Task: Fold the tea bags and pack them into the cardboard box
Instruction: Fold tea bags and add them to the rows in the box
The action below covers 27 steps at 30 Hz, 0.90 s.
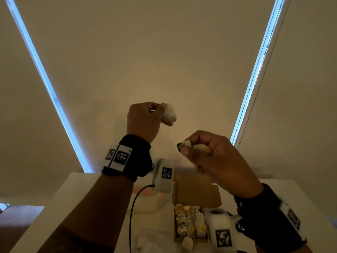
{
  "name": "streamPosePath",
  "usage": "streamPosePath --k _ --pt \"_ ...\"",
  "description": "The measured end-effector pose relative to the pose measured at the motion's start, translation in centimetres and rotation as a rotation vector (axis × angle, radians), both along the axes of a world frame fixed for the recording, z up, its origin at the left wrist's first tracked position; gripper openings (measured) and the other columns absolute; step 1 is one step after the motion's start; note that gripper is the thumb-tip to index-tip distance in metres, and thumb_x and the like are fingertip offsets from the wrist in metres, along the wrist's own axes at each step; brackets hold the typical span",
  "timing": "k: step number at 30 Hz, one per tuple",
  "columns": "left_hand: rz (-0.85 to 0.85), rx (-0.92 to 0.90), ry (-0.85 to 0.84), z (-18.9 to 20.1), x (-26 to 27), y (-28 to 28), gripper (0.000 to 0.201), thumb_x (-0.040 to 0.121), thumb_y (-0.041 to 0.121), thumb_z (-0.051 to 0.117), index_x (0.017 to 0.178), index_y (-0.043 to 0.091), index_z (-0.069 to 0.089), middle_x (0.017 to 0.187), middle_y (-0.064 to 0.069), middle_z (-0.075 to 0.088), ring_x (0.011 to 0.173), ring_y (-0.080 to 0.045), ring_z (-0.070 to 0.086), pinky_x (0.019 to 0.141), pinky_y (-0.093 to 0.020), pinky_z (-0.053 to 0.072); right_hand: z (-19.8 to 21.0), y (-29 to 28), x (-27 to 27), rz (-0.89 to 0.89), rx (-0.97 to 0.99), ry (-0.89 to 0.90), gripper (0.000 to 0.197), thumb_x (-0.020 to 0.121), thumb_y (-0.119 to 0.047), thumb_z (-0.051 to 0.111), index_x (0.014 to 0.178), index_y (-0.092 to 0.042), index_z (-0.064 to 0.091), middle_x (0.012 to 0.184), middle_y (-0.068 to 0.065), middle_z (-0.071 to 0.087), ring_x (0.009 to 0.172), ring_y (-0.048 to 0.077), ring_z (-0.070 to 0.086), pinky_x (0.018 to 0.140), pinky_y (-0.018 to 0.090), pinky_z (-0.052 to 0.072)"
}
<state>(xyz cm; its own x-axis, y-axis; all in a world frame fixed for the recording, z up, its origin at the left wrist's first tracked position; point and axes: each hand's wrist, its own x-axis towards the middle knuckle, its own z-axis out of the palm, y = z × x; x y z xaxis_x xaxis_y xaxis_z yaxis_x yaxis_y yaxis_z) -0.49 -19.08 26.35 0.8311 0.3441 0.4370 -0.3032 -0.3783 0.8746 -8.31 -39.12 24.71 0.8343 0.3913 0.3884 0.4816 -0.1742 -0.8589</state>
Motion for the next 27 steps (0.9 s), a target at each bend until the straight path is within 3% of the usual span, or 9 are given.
streamPosePath --k 5,8,10,12,14,19,21,25,27 --pt "-0.116 -0.148 0.020 1.7 0.0 -1.1 0.030 0.099 0.029 0.061 0.088 0.005 0.076 0.076 -0.013 0.077 0.039 -0.011 0.040 0.042 -0.020 0.034 -1.6 0.3 1.3 -0.052 -0.037 0.033 0.006 0.094 -0.023 0.068 0.089 -0.020 0.071 0.061 -0.024 0.061 0.052 0.000 0.053 0.054 0.015 0.040" --pt "-0.215 -0.263 0.062 2.4 -0.8 -1.7 0.029 0.101 0.029 0.060 0.085 0.009 0.074 0.066 -0.005 0.072 0.044 -0.013 0.036 0.041 -0.021 0.028 -2.1 -0.1 2.3 -0.040 0.125 0.236 0.010 0.094 -0.019 0.069 0.091 -0.009 0.071 0.059 -0.012 0.056 0.048 0.010 0.038 0.049 0.023 0.033" --pt "-0.307 -0.296 0.075 2.9 -1.4 -1.9 0.035 0.101 0.030 0.060 0.070 0.018 0.070 0.060 -0.002 0.062 0.045 -0.013 0.034 0.043 -0.022 0.026 -2.0 -0.4 3.2 -0.040 0.227 0.355 0.017 0.094 -0.016 0.067 0.093 0.001 0.067 0.059 -0.001 0.049 0.048 0.013 0.031 0.050 0.026 0.029" --pt "-0.430 -0.288 0.076 3.1 -2.1 -2.0 0.041 0.101 0.032 0.061 0.062 0.023 0.065 0.058 -0.001 0.053 0.045 -0.012 0.035 0.045 -0.023 0.025 -1.4 -0.7 4.3 -0.023 0.338 0.440 0.017 0.096 -0.014 0.063 0.083 -0.003 0.064 0.060 0.003 0.043 0.046 0.012 0.026 0.053 0.029 0.025" --pt "-0.497 -0.202 0.043 3.0 -2.6 -2.1 0.033 0.101 0.030 0.061 0.071 0.020 0.069 0.057 0.001 0.051 0.045 -0.011 0.040 0.045 -0.022 0.028 -0.5 -1.0 5.6 -0.012 0.424 0.493 0.016 0.098 -0.015 0.060 0.083 -0.009 0.063 0.060 0.002 0.040 0.044 0.011 0.024 0.053 0.029 0.022" --pt "-0.363 -0.044 -0.108 2.2 -2.8 -2.4 0.017 0.100 0.017 0.064 0.099 0.007 0.078 0.059 0.008 0.069 0.048 -0.001 0.058 0.049 -0.009 0.041 2.6 -1.6 8.2 -0.059 0.487 0.453 0.012 0.100 -0.018 0.056 0.097 -0.008 0.060 0.060 -0.002 0.041 0.043 0.011 0.025 0.054 0.029 0.023" --pt "-0.341 -0.034 -0.124 1.8 -2.6 -2.2 0.015 0.099 0.014 0.065 0.100 0.005 0.077 0.061 0.009 0.071 0.051 -0.002 0.063 0.052 -0.010 0.046 3.8 -1.5 8.6 -0.083 0.453 0.409 0.014 0.100 -0.020 0.059 0.096 -0.008 0.064 0.060 -0.002 0.042 0.044 0.012 0.025 0.054 0.029 0.025" --pt "-0.338 0.067 -0.143 1.0 -1.9 -2.0 0.011 0.097 0.019 0.069 0.092 0.015 0.078 0.069 0.003 0.076 0.062 -0.014 0.073 0.068 -0.028 0.061 4.9 -0.6 9.0 -0.151 0.339 0.289 0.020 0.097 -0.023 0.065 0.092 -0.005 0.071 0.061 0.000 0.044 0.047 0.014 0.027 0.053 0.029 0.027" --pt "-0.292 0.138 -0.151 0.7 -1.6 -2.0 0.011 0.096 0.024 0.070 0.091 0.020 0.079 0.068 0.005 0.075 0.063 -0.011 0.074 0.072 -0.025 0.060 5.0 0.1 8.9 -0.193 0.309 0.237 0.023 0.097 -0.024 0.065 0.093 -0.003 0.072 0.060 0.000 0.046 0.046 0.013 0.030 0.051 0.027 0.029"
